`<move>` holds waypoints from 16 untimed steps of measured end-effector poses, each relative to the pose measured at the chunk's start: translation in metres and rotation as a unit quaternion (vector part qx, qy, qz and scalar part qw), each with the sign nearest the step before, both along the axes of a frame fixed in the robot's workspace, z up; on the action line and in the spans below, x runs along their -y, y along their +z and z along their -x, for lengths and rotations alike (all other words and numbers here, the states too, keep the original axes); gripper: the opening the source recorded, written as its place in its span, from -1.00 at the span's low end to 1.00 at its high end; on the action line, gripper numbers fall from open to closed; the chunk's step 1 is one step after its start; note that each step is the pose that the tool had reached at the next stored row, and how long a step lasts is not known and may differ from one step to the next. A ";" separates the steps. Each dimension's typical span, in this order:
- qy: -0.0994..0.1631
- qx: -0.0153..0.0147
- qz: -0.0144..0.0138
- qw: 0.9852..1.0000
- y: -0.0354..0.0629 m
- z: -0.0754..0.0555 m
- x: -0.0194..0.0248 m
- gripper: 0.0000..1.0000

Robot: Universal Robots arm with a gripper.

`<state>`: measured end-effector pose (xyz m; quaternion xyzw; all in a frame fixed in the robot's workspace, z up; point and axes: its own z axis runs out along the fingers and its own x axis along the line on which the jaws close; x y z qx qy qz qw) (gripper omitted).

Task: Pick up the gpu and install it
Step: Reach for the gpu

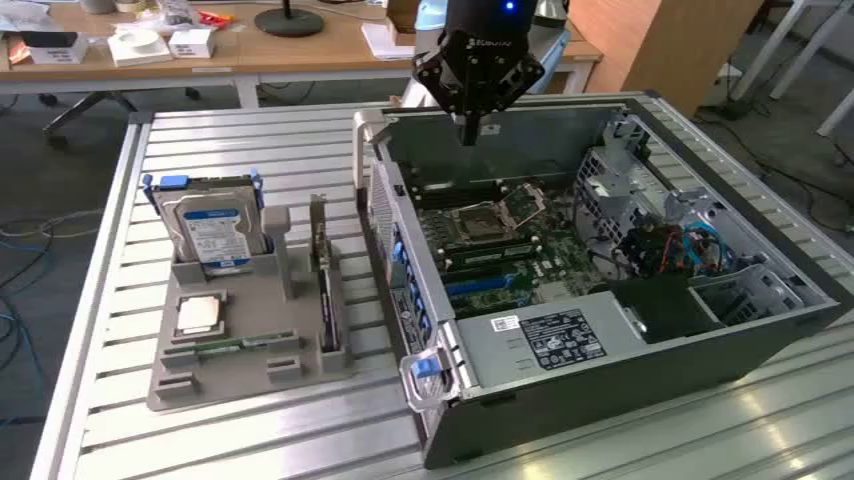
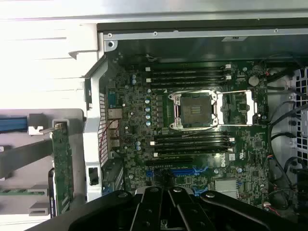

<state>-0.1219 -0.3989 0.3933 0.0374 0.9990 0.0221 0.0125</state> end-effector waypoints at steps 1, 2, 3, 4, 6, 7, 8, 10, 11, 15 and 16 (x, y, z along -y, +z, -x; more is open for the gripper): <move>0.000 0.000 0.000 1.000 0.0000 0.000 0.0000 -0.80; 0.000 0.000 0.000 1.000 0.0001 0.000 0.0000 -0.80; 0.000 0.000 0.000 1.000 0.0001 0.000 0.0000 -0.80; 0.000 0.000 0.000 1.000 0.0001 0.000 0.0000 -0.80; 0.000 0.000 0.000 1.000 0.0001 0.000 0.0000 -0.80; 0.000 0.000 0.000 1.000 0.0001 0.001 0.0000 -0.80; 0.000 0.000 0.000 1.000 0.0001 0.001 0.0000 -0.80; 0.000 0.000 0.000 1.000 0.0001 0.002 0.0000 -0.80; 0.000 0.000 0.000 1.000 0.0001 0.003 0.0000 -0.80; 0.000 0.000 0.000 1.000 0.0002 0.006 0.0000 -0.80; 0.000 0.000 0.000 1.000 0.0001 0.007 0.0000 -0.80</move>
